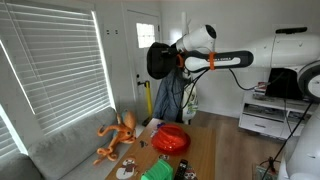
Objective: Remove the red hat and the black hat from the stand and put the black hat on the table and the red hat on top of the black hat.
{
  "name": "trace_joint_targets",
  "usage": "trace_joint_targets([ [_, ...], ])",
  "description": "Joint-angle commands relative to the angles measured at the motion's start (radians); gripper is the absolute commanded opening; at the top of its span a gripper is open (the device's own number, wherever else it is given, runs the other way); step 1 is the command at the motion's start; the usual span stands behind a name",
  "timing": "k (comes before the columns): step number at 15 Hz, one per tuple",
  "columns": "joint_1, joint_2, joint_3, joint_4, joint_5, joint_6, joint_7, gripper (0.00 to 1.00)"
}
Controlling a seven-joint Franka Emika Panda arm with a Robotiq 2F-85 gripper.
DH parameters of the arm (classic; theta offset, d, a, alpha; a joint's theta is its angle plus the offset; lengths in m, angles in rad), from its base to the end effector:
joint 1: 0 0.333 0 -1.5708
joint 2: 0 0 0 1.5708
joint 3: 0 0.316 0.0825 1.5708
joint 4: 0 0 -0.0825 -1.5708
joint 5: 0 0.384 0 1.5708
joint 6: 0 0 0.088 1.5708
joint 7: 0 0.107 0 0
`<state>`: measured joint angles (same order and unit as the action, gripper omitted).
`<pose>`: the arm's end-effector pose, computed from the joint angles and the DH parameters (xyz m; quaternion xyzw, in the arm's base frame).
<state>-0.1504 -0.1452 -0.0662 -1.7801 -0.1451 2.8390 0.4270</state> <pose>0.5438 -0.1157 0.7585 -0.7935 0.2199 -0.5674 0.0068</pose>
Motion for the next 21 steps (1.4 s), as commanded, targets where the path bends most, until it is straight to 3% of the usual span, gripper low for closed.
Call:
trace_joint_targets([
  [1, 0.089, -0.049, -0.042, -0.018, 0.275, -0.107, -0.166, 0.02],
  [5, 0.124, -0.095, -0.090, -0.024, 0.545, -0.335, -0.316, 0.02],
  [10, 0.114, -0.143, -0.179, -0.046, 0.755, -0.675, -0.480, 0.02],
  [15, 0.092, -0.149, -0.260, -0.127, 0.955, -0.924, -0.675, 0.02],
  [18, 0.063, -0.118, -0.295, -0.148, 1.008, -1.116, -0.759, 0.02],
  [21, 0.009, -0.068, -0.306, -0.156, 0.953, -1.266, -0.783, 0.02],
])
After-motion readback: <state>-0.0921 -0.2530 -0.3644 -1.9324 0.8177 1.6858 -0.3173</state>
